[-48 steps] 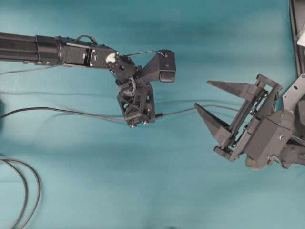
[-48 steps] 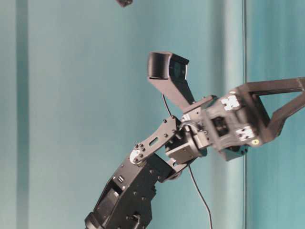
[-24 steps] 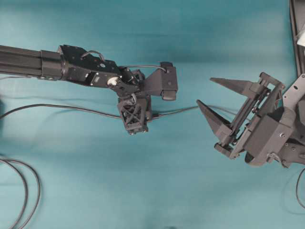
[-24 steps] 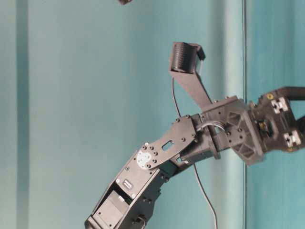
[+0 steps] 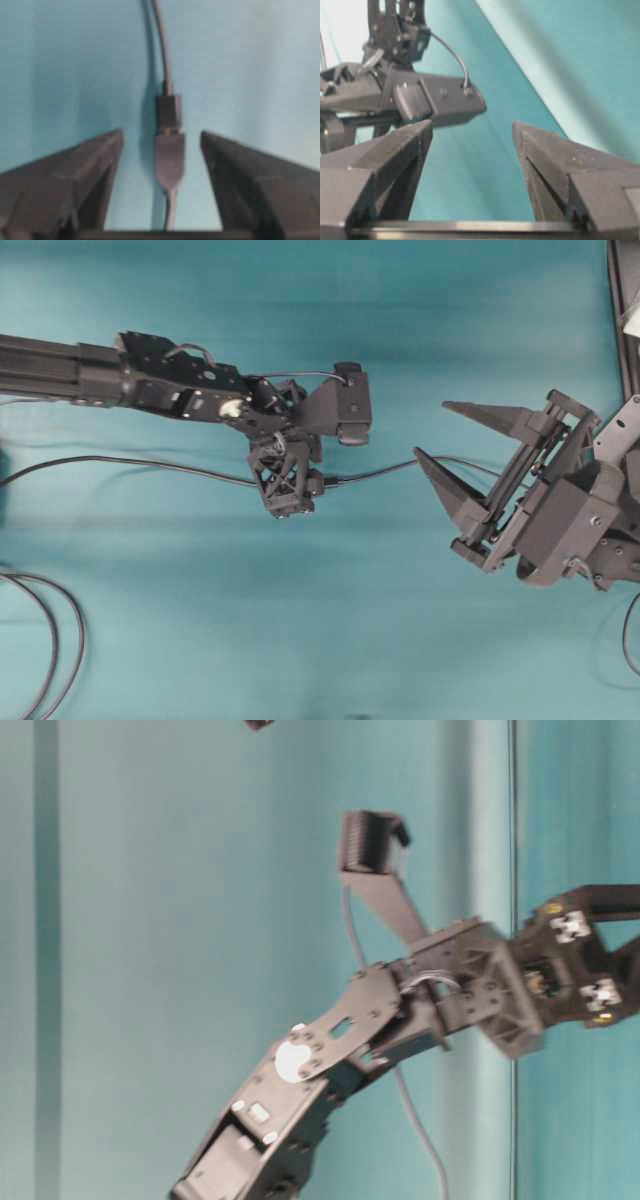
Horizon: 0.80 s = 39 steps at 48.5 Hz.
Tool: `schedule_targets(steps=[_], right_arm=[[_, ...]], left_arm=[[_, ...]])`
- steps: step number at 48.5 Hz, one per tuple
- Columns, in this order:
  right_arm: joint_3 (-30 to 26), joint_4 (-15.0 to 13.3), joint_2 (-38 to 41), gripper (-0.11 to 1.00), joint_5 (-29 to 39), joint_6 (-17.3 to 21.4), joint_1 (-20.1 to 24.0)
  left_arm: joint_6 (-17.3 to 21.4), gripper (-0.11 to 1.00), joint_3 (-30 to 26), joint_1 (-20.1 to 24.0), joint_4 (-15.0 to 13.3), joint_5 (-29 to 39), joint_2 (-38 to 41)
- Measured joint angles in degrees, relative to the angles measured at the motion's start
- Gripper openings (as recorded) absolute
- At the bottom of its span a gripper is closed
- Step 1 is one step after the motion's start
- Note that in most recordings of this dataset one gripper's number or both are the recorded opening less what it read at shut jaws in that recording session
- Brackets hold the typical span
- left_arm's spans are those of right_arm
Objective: Insert the USB using both arms.
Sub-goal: 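Lower the joined cables with the left gripper toward the table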
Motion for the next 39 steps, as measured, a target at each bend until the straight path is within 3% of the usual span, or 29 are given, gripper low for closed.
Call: schedule_targets(steps=[15,22,28,39], right_arm=[[1.32,0.0,-5.36,0.73,0.26,0.09,0.0],[2.55,0.0,-6.06,0.73,-2.9,0.18,-1.23],[3.34,0.0,-6.06,0.73,-8.61,0.7,-5.01],[5.71,0.0,-7.91,0.73,-17.67,2.9,-10.72]], left_arm=[[0.0,0.7,7.82,-0.09,0.26,-5.62,-11.43],[0.0,0.7,12.13,-1.23,0.26,-8.17,-17.4],[0.0,0.7,15.73,-3.25,0.18,-13.71,-23.38],[0.0,0.7,25.49,-6.77,0.26,-30.41,-36.04]])
